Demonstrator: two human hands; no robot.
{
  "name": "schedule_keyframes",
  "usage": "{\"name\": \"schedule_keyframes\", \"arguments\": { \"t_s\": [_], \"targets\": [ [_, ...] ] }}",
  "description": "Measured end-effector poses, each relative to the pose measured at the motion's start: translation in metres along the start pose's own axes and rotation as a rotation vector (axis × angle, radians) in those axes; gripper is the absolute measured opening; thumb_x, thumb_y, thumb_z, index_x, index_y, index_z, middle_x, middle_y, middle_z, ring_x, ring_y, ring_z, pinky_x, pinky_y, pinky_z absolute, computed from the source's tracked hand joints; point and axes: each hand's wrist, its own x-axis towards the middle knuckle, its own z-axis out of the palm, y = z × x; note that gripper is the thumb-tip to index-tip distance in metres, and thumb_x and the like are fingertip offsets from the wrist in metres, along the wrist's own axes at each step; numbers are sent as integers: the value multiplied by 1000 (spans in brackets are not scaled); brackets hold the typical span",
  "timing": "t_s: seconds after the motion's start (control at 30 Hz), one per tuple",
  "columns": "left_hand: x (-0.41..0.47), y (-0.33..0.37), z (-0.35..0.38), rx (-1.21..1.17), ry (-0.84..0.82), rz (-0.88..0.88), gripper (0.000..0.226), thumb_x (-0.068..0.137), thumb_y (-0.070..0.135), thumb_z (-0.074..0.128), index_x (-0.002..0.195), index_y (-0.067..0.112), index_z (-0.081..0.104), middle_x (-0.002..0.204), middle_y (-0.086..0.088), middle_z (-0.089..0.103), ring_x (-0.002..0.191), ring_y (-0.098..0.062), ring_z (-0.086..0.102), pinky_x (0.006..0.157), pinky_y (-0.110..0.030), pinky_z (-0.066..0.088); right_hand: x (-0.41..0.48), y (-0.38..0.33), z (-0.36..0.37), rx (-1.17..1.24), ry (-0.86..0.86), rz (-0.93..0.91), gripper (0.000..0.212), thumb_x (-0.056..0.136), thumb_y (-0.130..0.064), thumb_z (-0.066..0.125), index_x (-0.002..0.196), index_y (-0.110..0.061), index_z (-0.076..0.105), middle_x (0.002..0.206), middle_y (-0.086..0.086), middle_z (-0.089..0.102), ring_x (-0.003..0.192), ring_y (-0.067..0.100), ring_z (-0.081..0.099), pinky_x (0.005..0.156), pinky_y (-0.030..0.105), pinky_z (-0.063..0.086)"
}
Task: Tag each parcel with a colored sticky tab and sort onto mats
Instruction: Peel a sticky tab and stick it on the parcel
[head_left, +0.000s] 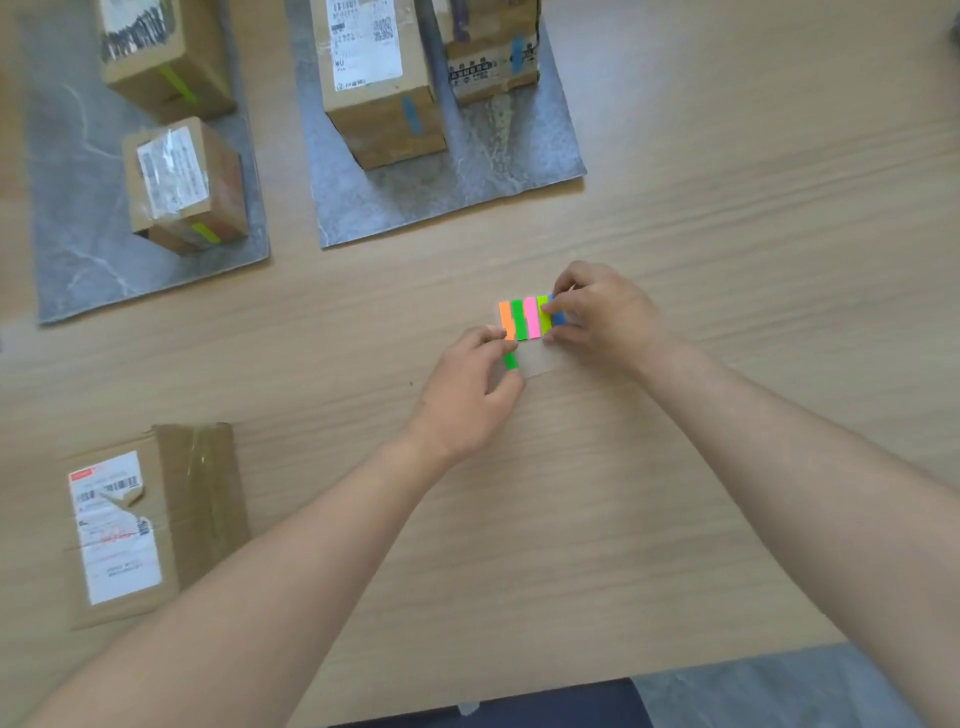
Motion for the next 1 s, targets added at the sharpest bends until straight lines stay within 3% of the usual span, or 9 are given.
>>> {"name": "schedule_keyframes", "arguments": {
  "t_s": [0.13,0.27,0.43,0.5,0.6,0.73,0.83,0.9,1.0],
  "targets": [
    [5,-3,9,190,-5,107,59,81,36,43,120,2,71,137,-18,58,124,-35,57,107,-42,45,-2,4,2,-26,52,-127,19,80,-29,80,90,-13,80,97,11,66,77,35,61,59,45,55],
    [11,-4,11,268,-71,146,57,80,33,44,122,3,69,136,-19,58,124,-36,57,103,-44,49,-6,2,2,-75,90,-212,23,94,-29,60,89,-12,76,96,8,67,72,33,59,55,42,53],
    [12,-2,13,319,-121,168,63,80,33,44,134,5,60,136,-16,55,123,-34,56,101,-44,49,-5,-4,2,-49,72,-150,38,96,-30,45,89,-6,73,91,13,65,77,36,62,63,44,56],
    [13,0,12,380,-137,179,67,80,36,43,137,5,56,138,-15,53,123,-34,54,101,-44,48,-4,-3,0,-27,53,-101,35,94,-30,47,88,-7,72,90,13,65,81,36,63,67,45,56],
    [15,3,9,454,-135,178,70,79,40,40,139,7,54,139,-13,50,119,-34,54,99,-44,49,0,-4,-5,30,-4,-3,12,88,-19,68,86,-9,75,89,11,66,82,33,66,71,43,55],
    [16,5,8,501,-120,174,73,78,41,41,145,13,47,140,-9,47,116,-32,52,95,-43,49,8,-8,-13,229,-25,210,7,79,-17,84,85,-15,80,82,1,71,73,15,68,73,31,54],
    [18,5,10,533,-118,176,75,80,41,46,150,15,41,141,-7,44,116,-30,48,97,-42,46,14,-10,-20,346,-96,324,6,79,-17,84,84,-20,82,67,-15,68,58,-6,59,61,11,44],
    [20,3,10,551,-117,187,76,80,43,45,150,16,40,141,-6,42,117,-30,46,98,-42,45,18,-10,-25,390,-143,355,7,80,-15,81,84,-20,82,65,-16,69,57,-9,57,63,13,45],
    [20,-2,10,571,-122,202,79,78,48,36,151,18,39,142,-5,40,118,-29,45,99,-42,46,24,-11,-29,359,-164,380,6,85,-16,77,85,-21,81,76,-9,73,71,0,64,70,19,49]
  ]
}}
